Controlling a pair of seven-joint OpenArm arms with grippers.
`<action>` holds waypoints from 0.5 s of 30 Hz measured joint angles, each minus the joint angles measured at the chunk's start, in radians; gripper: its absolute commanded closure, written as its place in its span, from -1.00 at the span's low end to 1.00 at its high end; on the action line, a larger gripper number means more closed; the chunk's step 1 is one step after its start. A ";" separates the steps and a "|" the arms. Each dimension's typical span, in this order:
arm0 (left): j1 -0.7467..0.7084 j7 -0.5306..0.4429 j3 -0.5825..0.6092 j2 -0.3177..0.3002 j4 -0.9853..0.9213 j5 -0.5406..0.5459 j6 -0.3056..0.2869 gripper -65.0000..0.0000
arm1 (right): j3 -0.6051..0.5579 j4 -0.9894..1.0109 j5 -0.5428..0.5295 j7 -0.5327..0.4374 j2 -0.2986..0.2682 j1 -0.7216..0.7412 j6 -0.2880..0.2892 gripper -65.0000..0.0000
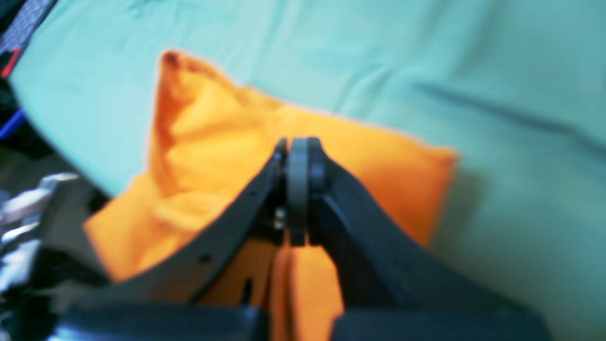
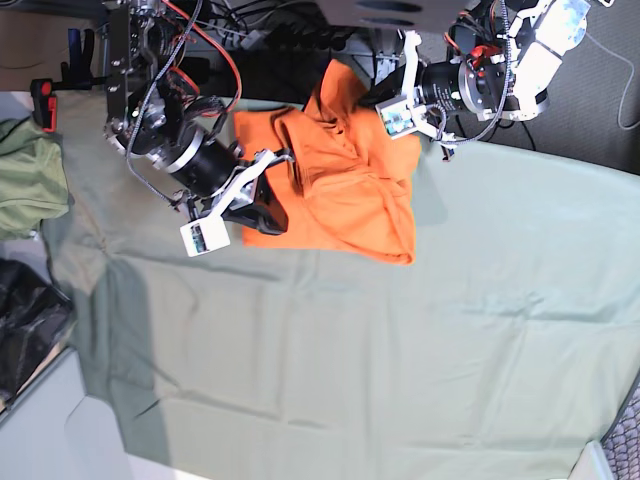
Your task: Fold the T-shirt properly
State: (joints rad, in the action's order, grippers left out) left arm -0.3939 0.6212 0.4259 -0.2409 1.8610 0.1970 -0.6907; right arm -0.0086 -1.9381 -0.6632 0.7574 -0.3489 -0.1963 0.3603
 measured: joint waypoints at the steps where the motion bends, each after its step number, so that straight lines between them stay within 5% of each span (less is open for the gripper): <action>1: 0.010 0.006 0.001 0.001 -0.011 0.003 -0.007 1.00 | -0.019 0.000 -0.008 0.002 0.000 -0.010 0.000 1.00; 15: 0.040 0.020 0.003 0.002 -0.021 0.006 -0.018 1.00 | -0.320 -0.072 -0.061 0.026 0.000 -0.106 0.017 1.00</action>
State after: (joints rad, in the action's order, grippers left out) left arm -0.3542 0.6411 0.4294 -0.2386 1.8404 0.2031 -0.7086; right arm -0.3290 -2.0106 -0.7238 0.7830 -0.3492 -0.3019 0.3771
